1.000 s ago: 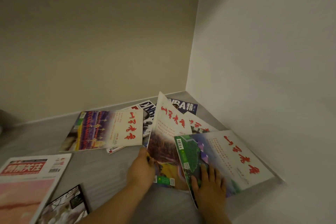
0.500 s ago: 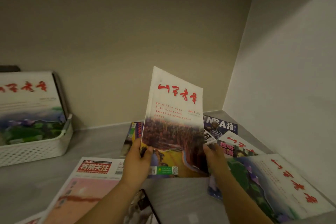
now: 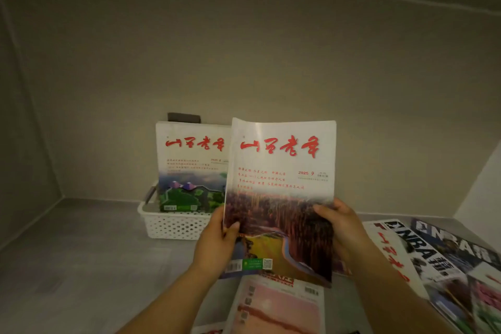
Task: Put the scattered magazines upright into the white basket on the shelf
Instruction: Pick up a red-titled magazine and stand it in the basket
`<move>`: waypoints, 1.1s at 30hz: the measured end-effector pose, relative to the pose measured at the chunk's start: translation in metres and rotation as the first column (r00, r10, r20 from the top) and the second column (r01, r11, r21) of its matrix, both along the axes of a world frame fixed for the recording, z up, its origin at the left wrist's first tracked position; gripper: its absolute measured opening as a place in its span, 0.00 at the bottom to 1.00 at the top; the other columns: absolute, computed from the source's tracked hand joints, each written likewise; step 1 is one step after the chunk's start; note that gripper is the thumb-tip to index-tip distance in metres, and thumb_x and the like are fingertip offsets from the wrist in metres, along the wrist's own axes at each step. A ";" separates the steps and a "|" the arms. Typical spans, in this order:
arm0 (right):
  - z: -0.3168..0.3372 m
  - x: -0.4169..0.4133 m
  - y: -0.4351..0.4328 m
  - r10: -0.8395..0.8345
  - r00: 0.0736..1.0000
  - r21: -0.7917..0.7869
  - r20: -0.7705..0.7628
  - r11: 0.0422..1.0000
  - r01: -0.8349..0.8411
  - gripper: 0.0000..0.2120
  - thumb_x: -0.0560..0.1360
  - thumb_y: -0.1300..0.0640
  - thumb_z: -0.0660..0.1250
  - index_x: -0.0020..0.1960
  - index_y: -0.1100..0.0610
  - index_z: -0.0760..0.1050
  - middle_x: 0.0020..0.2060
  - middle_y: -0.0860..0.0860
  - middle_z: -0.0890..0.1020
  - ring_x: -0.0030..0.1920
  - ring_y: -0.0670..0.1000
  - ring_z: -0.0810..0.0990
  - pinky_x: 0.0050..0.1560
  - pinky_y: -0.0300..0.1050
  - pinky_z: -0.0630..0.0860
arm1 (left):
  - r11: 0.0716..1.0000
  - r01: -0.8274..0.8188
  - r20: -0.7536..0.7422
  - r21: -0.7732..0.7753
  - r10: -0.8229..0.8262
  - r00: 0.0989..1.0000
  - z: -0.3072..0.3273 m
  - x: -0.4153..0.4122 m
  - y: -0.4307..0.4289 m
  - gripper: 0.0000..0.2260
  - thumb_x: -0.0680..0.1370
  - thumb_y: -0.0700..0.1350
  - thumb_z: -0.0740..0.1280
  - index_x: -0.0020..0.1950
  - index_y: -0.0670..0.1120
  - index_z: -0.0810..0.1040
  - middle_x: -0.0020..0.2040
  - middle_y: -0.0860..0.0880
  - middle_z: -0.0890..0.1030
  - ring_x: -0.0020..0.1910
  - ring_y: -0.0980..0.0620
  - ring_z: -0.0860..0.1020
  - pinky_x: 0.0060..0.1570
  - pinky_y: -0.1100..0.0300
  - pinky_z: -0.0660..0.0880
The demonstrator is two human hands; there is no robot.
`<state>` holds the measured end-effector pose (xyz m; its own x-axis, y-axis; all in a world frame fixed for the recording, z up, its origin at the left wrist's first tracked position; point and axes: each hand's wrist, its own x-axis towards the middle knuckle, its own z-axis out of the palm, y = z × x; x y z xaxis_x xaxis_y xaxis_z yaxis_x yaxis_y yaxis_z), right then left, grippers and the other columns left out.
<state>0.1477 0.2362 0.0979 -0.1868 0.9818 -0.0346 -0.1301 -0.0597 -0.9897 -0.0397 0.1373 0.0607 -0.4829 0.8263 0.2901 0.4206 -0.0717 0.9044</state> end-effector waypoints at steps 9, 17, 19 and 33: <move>0.021 -0.112 0.001 0.072 0.963 0.130 0.260 0.985 -0.109 0.11 0.71 0.71 0.65 0.53 0.66 0.77 0.45 0.53 0.80 0.38 0.47 0.78 0.31 0.31 0.75 | 0.963 -0.269 -0.004 -0.026 0.269 0.963 0.015 -0.126 0.012 0.11 0.76 0.39 0.61 0.57 0.40 0.73 0.55 0.37 0.79 0.53 0.38 0.76 0.50 0.50 0.72; 0.026 -0.195 0.039 -0.061 0.960 0.263 0.273 0.965 -0.013 0.10 0.72 0.69 0.64 0.53 0.67 0.77 0.44 0.53 0.79 0.42 0.52 0.77 0.38 0.36 0.76 | 0.929 -0.356 -0.086 0.100 0.365 0.927 0.046 -0.196 0.043 0.10 0.76 0.46 0.61 0.54 0.43 0.74 0.51 0.41 0.81 0.43 0.47 0.75 0.42 0.55 0.71; 0.022 -0.206 0.050 -0.077 0.958 0.267 0.278 0.964 0.000 0.10 0.72 0.69 0.64 0.52 0.68 0.78 0.43 0.53 0.79 0.36 0.48 0.76 0.27 0.26 0.73 | 0.931 -0.349 -0.085 0.111 0.358 0.930 0.050 -0.208 0.051 0.10 0.76 0.46 0.61 0.53 0.43 0.76 0.49 0.42 0.82 0.42 0.48 0.75 0.42 0.54 0.71; -0.045 -0.227 0.095 -0.019 0.891 0.024 0.453 1.000 0.010 0.10 0.72 0.68 0.63 0.53 0.68 0.76 0.54 0.64 0.80 0.54 0.62 0.78 0.57 0.57 0.75 | 0.956 -0.267 0.078 -0.118 0.277 0.958 -0.016 -0.231 0.096 0.07 0.72 0.39 0.68 0.49 0.40 0.81 0.47 0.41 0.83 0.39 0.48 0.76 0.35 0.65 0.69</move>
<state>-0.0796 0.3317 0.0527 -0.1414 0.9857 -0.0917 0.3325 -0.0400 -0.9423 -0.2705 0.2337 0.0448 -0.7143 0.6830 0.1525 0.3251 0.1309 0.9366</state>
